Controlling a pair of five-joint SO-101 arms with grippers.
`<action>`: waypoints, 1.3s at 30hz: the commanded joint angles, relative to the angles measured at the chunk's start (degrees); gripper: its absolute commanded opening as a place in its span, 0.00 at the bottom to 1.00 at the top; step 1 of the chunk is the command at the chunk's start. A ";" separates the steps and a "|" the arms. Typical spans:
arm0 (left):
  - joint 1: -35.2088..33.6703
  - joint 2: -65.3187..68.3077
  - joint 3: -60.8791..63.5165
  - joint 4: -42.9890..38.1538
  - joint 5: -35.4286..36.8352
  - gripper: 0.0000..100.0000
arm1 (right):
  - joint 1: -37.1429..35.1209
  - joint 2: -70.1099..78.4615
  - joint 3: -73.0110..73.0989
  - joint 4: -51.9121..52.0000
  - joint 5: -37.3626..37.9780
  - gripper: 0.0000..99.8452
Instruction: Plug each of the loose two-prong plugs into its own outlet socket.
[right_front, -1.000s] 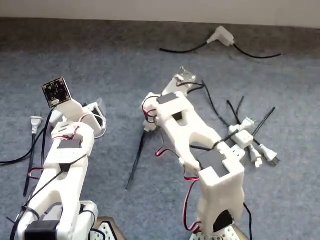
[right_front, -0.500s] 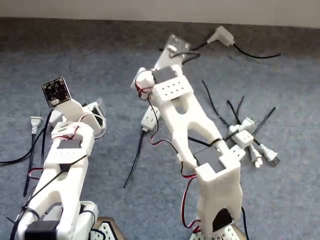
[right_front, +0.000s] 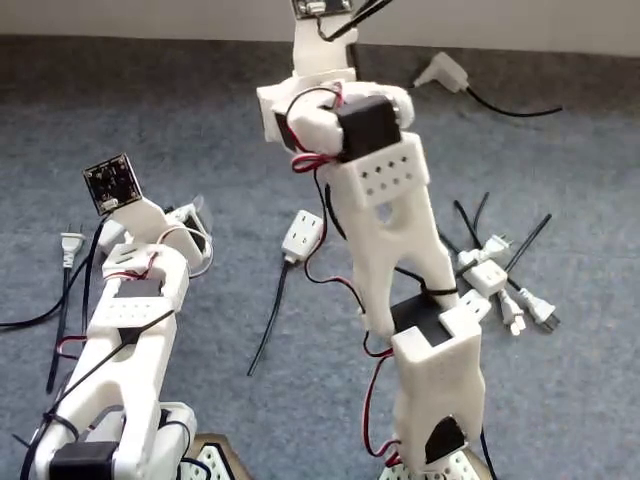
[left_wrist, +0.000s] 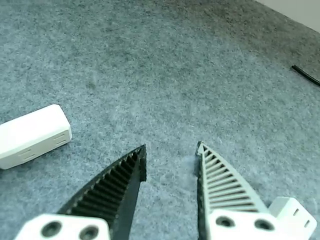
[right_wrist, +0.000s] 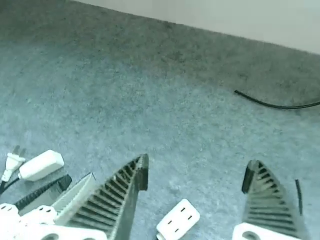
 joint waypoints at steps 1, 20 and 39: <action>-0.04 -0.13 -2.24 -1.14 0.26 0.17 | 1.63 -2.24 -14.11 12.53 12.31 0.29; -18.15 7.87 -30.90 23.12 -28.31 0.18 | 19.21 -3.56 -16.66 12.26 19.16 0.29; -28.79 64.66 -91.82 65.58 -38.33 0.18 | 19.21 -3.91 3.21 12.26 19.08 0.29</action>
